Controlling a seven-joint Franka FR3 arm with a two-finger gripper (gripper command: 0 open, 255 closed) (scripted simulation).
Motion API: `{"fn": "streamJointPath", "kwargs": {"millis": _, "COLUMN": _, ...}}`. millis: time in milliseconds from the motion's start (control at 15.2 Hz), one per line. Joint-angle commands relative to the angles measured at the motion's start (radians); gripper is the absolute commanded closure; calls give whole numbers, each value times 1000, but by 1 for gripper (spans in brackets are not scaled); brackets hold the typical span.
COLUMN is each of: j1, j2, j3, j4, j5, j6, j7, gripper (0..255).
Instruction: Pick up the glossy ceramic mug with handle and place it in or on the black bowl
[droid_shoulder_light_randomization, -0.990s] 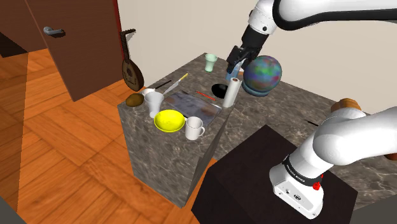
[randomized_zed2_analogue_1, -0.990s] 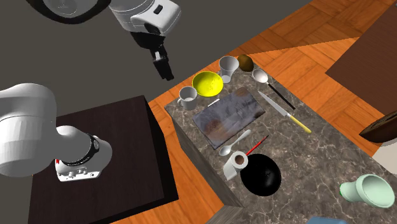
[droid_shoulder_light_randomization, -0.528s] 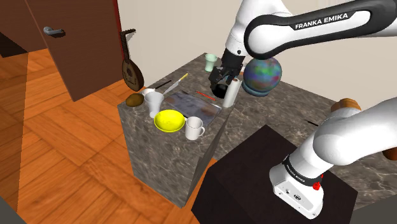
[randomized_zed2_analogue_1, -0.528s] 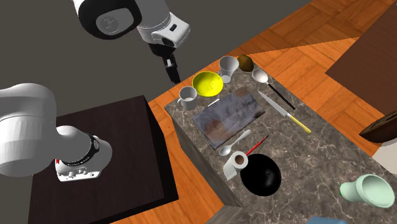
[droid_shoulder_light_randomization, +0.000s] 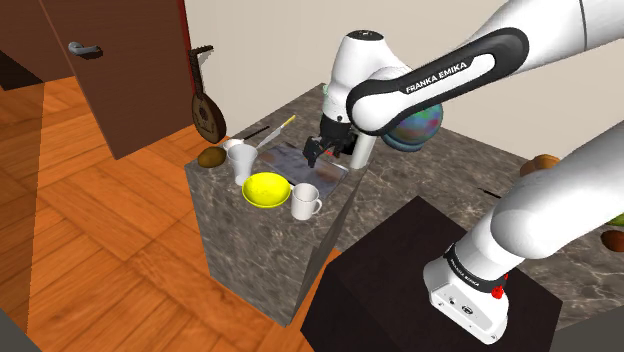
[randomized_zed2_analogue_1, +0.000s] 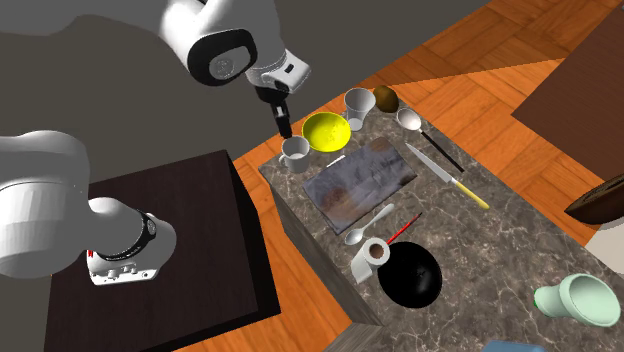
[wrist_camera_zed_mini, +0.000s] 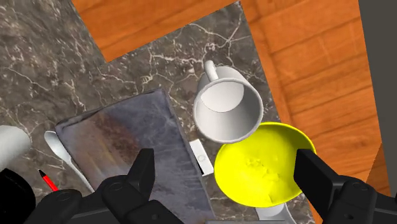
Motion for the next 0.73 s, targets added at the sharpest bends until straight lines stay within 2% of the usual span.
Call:
{"fn": "streamJointPath", "kwargs": {"millis": 0, "j1": -9, "j2": 95, "j3": 32, "j4": 19, "j5": -52, "j6": 59, "j7": 71, "gripper": 0}}
{"fn": "streamJointPath", "kwargs": {"millis": 330, "j1": -6, "j2": 314, "j3": 54, "j4": 91, "j5": -229, "j6": 147, "j7": 259, "gripper": 0}}
{"fn": "streamJointPath", "kwargs": {"millis": 594, "j1": 47, "j2": 489, "j3": 15, "j4": 173, "j5": -373, "j6": 188, "j7": 405, "gripper": 0}}
{"fn": "streamJointPath", "kwargs": {"millis": 660, "j1": 52, "j2": 494, "j3": 11, "j4": 177, "j5": -376, "j6": 189, "j7": 408, "gripper": 0}}
